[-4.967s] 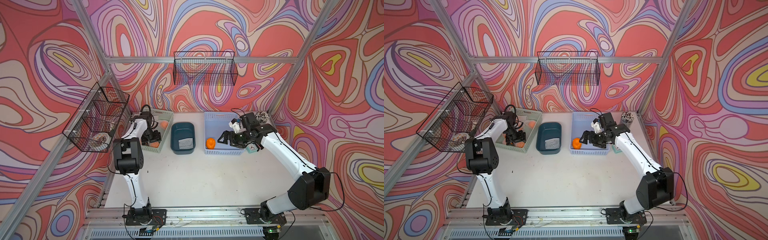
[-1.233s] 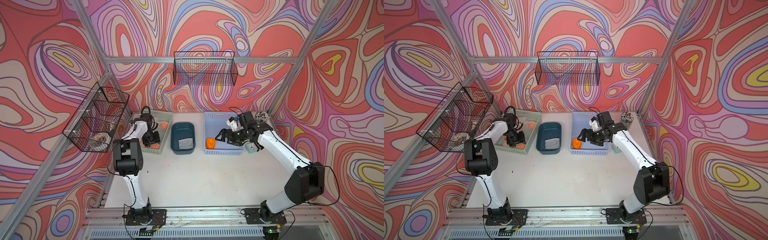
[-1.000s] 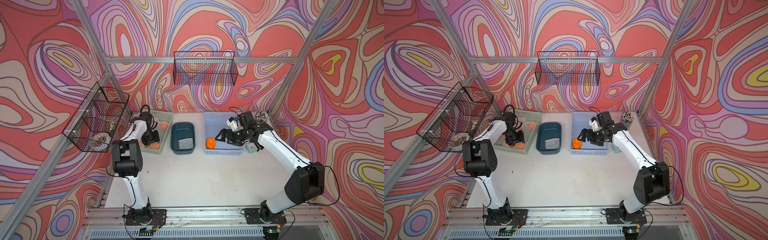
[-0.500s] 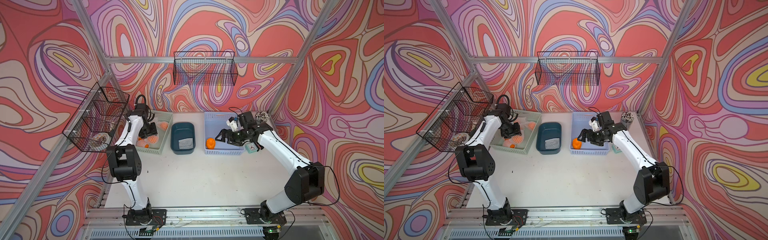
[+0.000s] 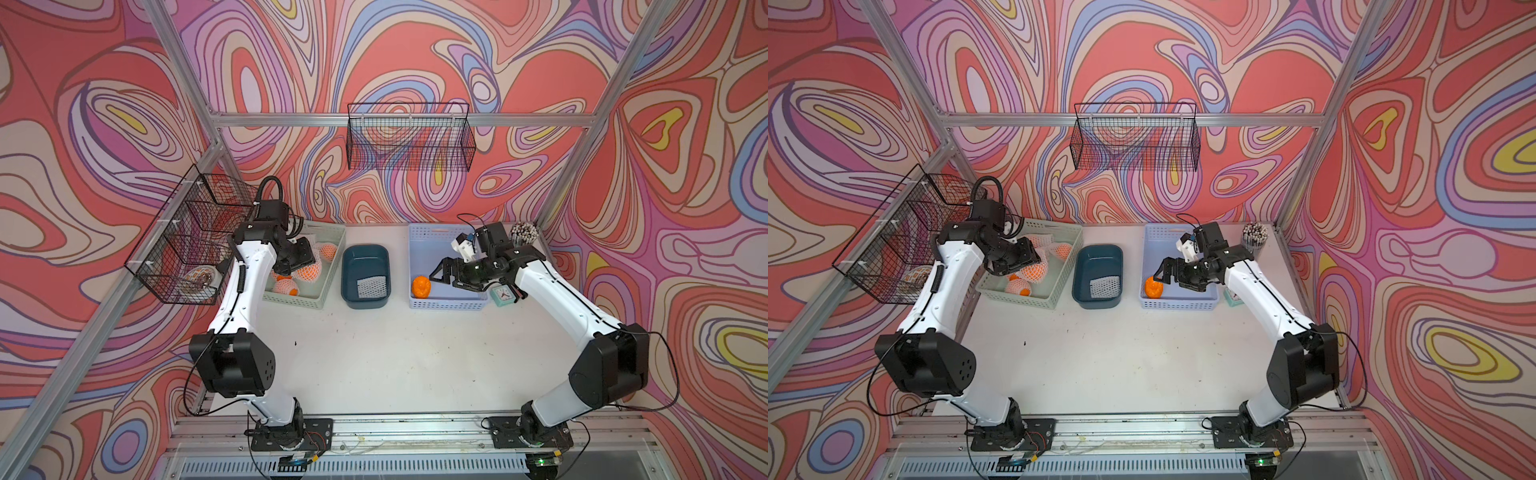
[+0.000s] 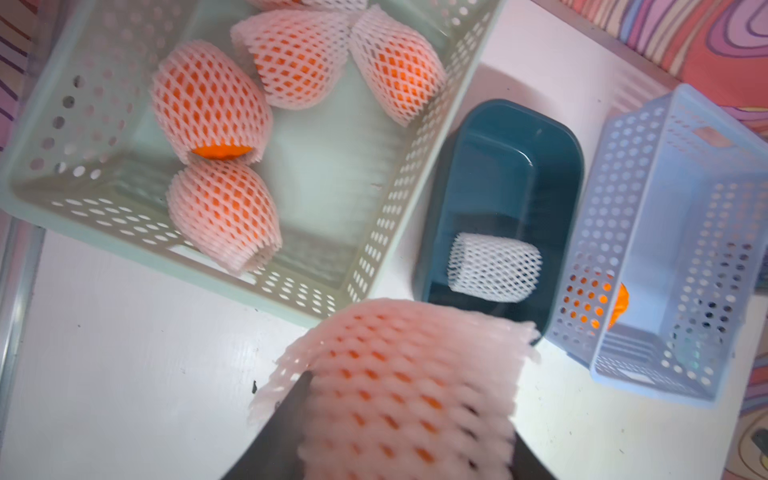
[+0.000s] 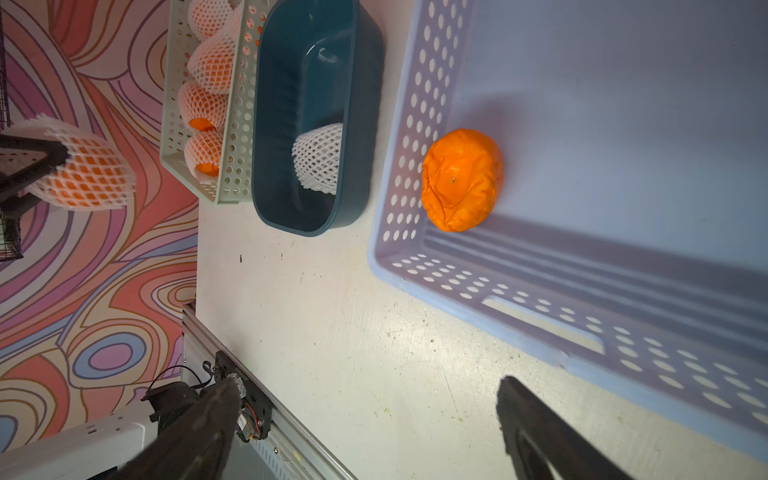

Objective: Remove foam nets from oranges
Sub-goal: Pick up the orange from the basket, then place the orange at the center of the board.

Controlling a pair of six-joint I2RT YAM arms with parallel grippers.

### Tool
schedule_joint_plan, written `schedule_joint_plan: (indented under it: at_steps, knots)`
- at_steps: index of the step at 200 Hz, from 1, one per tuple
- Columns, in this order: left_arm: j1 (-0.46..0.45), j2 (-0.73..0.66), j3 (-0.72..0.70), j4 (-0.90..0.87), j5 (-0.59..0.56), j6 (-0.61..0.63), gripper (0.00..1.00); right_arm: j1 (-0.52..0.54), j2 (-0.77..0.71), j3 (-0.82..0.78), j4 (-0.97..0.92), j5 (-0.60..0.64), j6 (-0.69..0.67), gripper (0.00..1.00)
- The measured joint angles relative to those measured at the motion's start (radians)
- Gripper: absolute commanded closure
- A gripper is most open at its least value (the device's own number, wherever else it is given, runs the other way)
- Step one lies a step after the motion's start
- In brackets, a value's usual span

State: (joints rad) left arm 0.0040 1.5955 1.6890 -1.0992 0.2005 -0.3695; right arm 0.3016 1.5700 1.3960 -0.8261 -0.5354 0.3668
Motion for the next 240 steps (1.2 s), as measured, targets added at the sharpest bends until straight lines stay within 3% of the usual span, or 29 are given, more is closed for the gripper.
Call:
schedule_joint_plan:
  at_steps: [40,80,139,184,240]
  knots:
    - [-0.176,-0.137,-0.145,0.019,0.038,-0.096,0.48,0.0,0.006,0.001,0.004,-0.02,-0.007,0.02]
    - [-0.365,-0.262,-0.35,0.074,0.062,-0.267,0.48,0.0,0.006,-0.009,0.012,-0.041,-0.008,0.02]
    - [-0.626,-0.23,-0.53,0.221,0.057,-0.481,0.48,0.0,0.003,-0.092,0.029,-0.075,-0.007,0.02]
    - [-0.725,-0.079,-0.56,0.341,0.06,-0.575,0.48,0.0,-0.027,-0.172,0.042,-0.094,0.005,0.02]
    - [-0.759,-0.001,-0.617,0.433,0.072,-0.639,0.43,0.0,-0.064,-0.239,0.054,-0.115,0.024,0.02]
